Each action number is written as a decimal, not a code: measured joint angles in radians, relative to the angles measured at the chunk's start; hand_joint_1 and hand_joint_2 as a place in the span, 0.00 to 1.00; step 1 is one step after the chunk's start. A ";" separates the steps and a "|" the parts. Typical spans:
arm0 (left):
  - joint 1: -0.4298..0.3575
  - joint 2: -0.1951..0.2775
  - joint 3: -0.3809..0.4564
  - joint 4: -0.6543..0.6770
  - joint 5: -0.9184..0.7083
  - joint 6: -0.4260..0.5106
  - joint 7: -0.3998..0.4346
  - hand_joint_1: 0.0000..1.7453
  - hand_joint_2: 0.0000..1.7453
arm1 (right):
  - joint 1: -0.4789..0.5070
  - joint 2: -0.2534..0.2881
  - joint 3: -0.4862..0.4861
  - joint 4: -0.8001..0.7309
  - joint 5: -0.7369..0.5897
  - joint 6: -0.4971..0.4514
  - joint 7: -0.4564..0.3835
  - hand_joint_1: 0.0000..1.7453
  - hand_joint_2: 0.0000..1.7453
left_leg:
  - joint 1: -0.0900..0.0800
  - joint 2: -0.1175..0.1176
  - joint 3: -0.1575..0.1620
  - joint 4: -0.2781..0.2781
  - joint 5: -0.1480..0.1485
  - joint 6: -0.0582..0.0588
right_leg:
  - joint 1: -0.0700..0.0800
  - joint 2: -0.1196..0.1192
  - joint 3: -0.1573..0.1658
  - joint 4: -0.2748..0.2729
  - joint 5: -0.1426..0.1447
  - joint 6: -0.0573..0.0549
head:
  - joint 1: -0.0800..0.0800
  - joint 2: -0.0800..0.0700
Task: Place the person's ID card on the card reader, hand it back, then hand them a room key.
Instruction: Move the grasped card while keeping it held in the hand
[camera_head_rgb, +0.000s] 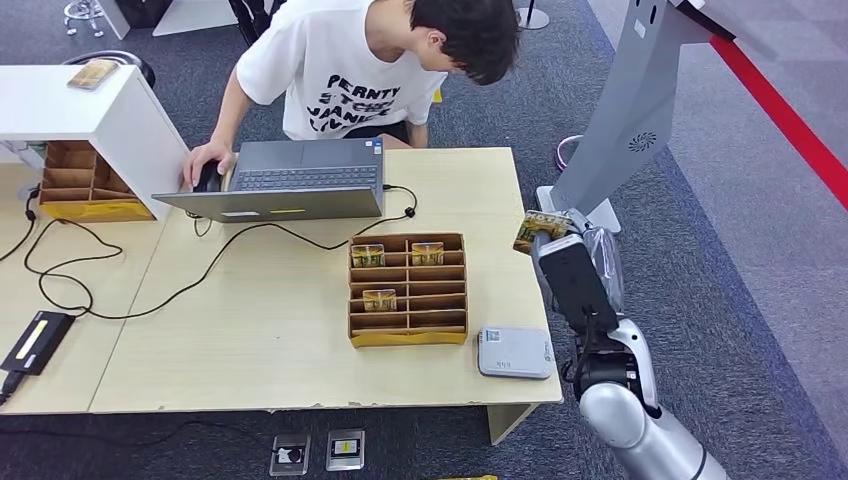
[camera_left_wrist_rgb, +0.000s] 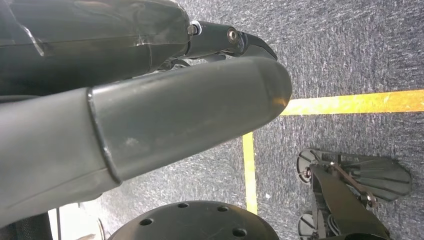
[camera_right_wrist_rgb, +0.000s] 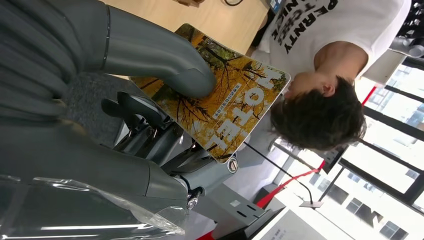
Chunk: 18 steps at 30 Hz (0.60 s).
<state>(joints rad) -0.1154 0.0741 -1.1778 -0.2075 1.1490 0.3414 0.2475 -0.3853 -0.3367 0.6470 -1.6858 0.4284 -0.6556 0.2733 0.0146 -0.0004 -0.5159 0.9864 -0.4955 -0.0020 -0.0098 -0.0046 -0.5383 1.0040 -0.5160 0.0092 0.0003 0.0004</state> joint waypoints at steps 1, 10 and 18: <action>0.000 0.000 0.000 0.000 0.001 0.000 0.000 0.00 0.00 | 0.011 -0.003 -0.004 -0.011 0.000 0.003 0.000 1.00 1.00 | 0.000 0.000 0.000 0.000 0.000 0.000 | 0.000 0.000 0.000 0.000 0.000 0.000 | 0.000 0.000; 0.000 -0.002 0.000 0.000 0.009 0.000 -0.003 0.00 0.00 | 0.080 -0.023 -0.012 -0.054 0.000 0.051 0.025 1.00 1.00 | 0.000 0.000 0.000 0.000 0.000 0.000 | 0.000 0.000 0.000 0.000 0.000 0.000 | 0.000 0.000; -0.001 -0.002 0.000 0.000 0.011 -0.001 -0.003 0.00 0.00 | 0.092 -0.032 -0.009 -0.055 -0.009 0.116 0.052 1.00 1.00 | 0.000 0.000 0.000 0.000 0.000 0.000 | 0.000 0.000 0.000 0.000 0.000 0.000 | 0.000 0.000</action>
<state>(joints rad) -0.1160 0.0721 -1.1776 -0.2075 1.1597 0.3407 0.2449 -0.2935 -0.3682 0.6381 -1.7406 0.4198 -0.5397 0.3258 0.0145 -0.0004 -0.5160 0.9864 -0.4955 -0.0020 -0.0098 -0.0043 -0.5382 1.0041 -0.5160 0.0092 0.0002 0.0004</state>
